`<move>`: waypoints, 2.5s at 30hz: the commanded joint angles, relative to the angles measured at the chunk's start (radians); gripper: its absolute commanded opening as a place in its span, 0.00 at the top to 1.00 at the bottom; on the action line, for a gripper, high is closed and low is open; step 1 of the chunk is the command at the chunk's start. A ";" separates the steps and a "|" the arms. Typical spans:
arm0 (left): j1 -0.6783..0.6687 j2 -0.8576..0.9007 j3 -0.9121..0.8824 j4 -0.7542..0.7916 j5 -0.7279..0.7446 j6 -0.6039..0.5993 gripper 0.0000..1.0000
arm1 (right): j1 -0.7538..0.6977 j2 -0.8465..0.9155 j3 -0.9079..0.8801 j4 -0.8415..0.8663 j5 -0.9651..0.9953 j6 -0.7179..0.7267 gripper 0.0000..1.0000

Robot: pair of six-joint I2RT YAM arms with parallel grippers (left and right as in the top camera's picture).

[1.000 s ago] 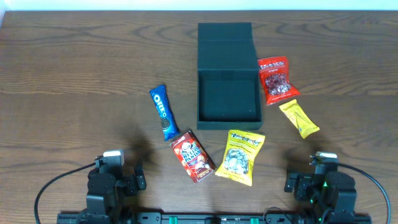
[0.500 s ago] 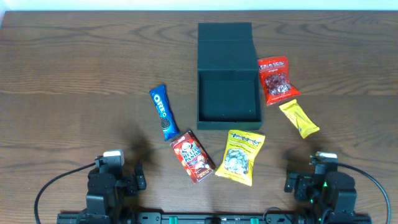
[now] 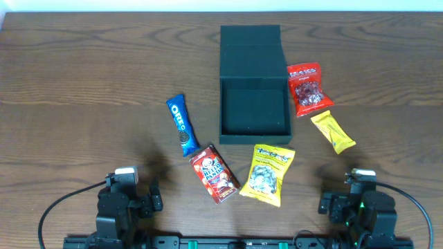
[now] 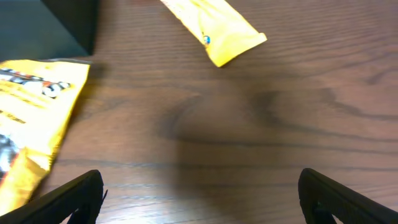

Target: Pack container

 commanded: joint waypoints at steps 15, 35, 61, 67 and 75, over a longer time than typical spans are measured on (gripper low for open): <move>0.006 -0.007 -0.042 -0.026 0.004 0.022 0.05 | -0.007 0.032 0.063 0.015 0.046 -0.042 0.01; 0.006 -0.008 -0.042 -0.026 0.004 0.022 0.05 | -0.007 0.695 0.671 0.052 0.045 -0.043 0.01; 0.006 -0.008 -0.042 -0.026 0.004 0.022 0.05 | 0.047 1.409 1.047 -0.044 -0.074 -0.092 0.01; 0.006 -0.007 -0.042 -0.026 0.004 0.022 0.05 | 0.031 1.620 1.217 -0.082 -0.068 -0.090 0.01; 0.006 -0.008 -0.042 -0.026 0.004 0.022 0.05 | -0.001 1.815 1.370 -0.129 -0.066 -0.095 0.01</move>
